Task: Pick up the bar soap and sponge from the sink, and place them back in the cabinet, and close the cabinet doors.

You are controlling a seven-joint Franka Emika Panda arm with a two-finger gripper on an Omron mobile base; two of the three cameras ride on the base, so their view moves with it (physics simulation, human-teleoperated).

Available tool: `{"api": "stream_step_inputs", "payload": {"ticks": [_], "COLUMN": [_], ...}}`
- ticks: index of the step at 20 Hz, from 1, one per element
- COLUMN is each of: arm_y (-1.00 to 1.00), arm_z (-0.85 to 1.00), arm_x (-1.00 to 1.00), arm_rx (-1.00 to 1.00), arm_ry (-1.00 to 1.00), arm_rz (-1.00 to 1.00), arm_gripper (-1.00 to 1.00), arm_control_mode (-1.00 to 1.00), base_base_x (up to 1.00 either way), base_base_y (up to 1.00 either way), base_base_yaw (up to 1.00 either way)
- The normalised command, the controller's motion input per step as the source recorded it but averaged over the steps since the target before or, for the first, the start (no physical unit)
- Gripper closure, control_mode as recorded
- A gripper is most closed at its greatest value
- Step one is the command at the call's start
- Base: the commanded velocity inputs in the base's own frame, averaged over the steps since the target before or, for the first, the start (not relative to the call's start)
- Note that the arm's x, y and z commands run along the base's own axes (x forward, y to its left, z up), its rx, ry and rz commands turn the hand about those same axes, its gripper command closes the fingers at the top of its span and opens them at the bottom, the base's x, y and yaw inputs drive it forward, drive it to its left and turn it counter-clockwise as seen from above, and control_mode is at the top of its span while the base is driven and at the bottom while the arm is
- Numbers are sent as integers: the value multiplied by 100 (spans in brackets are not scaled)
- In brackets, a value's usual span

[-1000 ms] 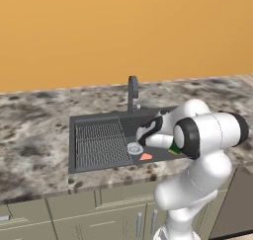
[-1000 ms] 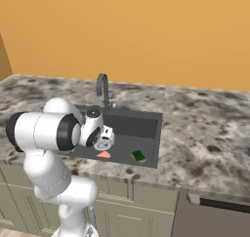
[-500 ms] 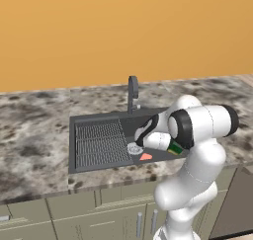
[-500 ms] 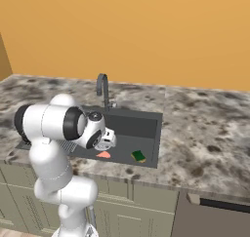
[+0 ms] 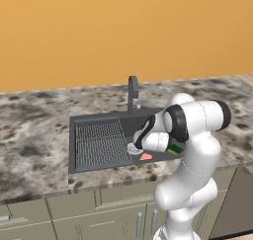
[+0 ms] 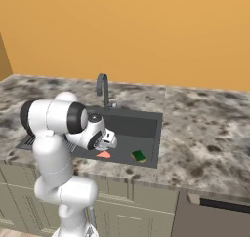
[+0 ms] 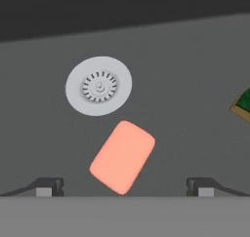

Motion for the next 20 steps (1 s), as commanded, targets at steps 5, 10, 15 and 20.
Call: {"api": "stream_step_inputs", "payload": {"ticks": [5,10,15,20], "arm_y": [0,-1,0,-2], "arm_z": [-16,-16,-15,-11], "arm_x": [10,12,11,9], "arm_rx": [0,0,0,0], "arm_ry": [0,1,3,7], "arm_rz": [-8,-3,0,0], "arm_gripper": [-100,-100,-100,-100], "arm_control_mode": [-100,-100,-100,-100], "base_base_x": [0,0,0,0], "base_base_y": [0,0,0,0], "base_base_yaw": [0,0,0,0]}}
